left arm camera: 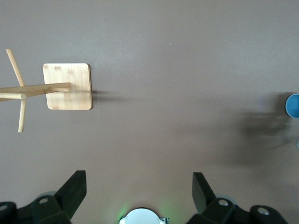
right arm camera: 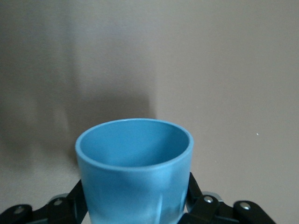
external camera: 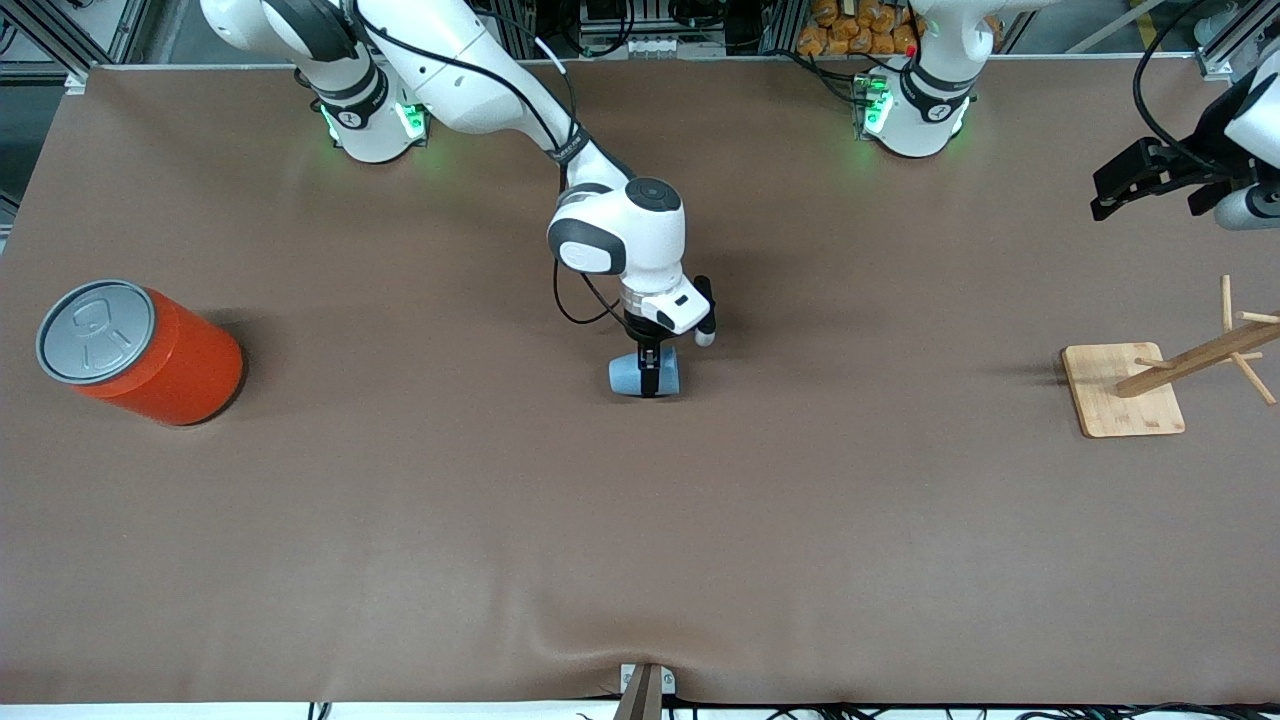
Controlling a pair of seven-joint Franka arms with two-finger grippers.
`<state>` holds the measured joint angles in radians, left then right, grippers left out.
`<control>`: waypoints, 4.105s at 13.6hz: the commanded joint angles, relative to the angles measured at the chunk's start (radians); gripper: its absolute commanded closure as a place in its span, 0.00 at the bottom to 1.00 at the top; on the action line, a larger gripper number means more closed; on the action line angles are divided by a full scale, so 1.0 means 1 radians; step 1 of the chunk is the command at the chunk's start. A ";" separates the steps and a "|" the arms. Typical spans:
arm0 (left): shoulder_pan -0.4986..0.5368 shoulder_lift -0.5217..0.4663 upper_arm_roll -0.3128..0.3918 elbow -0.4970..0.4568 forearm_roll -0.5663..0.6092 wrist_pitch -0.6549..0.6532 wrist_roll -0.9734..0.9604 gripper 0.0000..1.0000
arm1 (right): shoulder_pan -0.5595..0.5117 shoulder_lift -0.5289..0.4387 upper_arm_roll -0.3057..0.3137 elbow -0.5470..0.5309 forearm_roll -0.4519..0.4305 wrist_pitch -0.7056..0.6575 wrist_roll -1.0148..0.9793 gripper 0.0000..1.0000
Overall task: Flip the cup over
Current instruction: 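Lay the cup down with the right gripper while the left gripper reaches in, then withdraw the right gripper while the left gripper moves to the lying cup, then grasp the lying blue cup with the left gripper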
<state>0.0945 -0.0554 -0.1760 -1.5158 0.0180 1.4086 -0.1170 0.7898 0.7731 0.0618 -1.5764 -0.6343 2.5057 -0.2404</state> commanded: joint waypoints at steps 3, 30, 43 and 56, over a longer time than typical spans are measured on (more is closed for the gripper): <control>-0.001 0.014 -0.014 -0.003 -0.007 0.027 0.016 0.00 | 0.009 0.000 -0.008 0.044 -0.024 -0.034 0.069 0.00; -0.253 0.795 -0.189 -0.190 -1.161 0.918 0.548 0.00 | -0.625 -0.638 0.000 -0.067 0.511 -0.784 0.190 0.00; -0.321 0.898 -0.189 -0.104 -1.253 0.918 0.603 0.49 | -0.825 -0.772 -0.002 -0.024 0.633 -0.991 0.268 0.00; -0.299 0.717 -0.178 -0.133 -1.258 0.908 0.401 1.00 | -0.859 -0.761 -0.014 0.095 0.639 -1.052 0.333 0.00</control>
<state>-0.2108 0.7784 -0.3643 -1.6015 -1.2515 2.3201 0.3733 -0.0426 0.0107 0.0383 -1.4976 -0.0079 1.4621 0.0933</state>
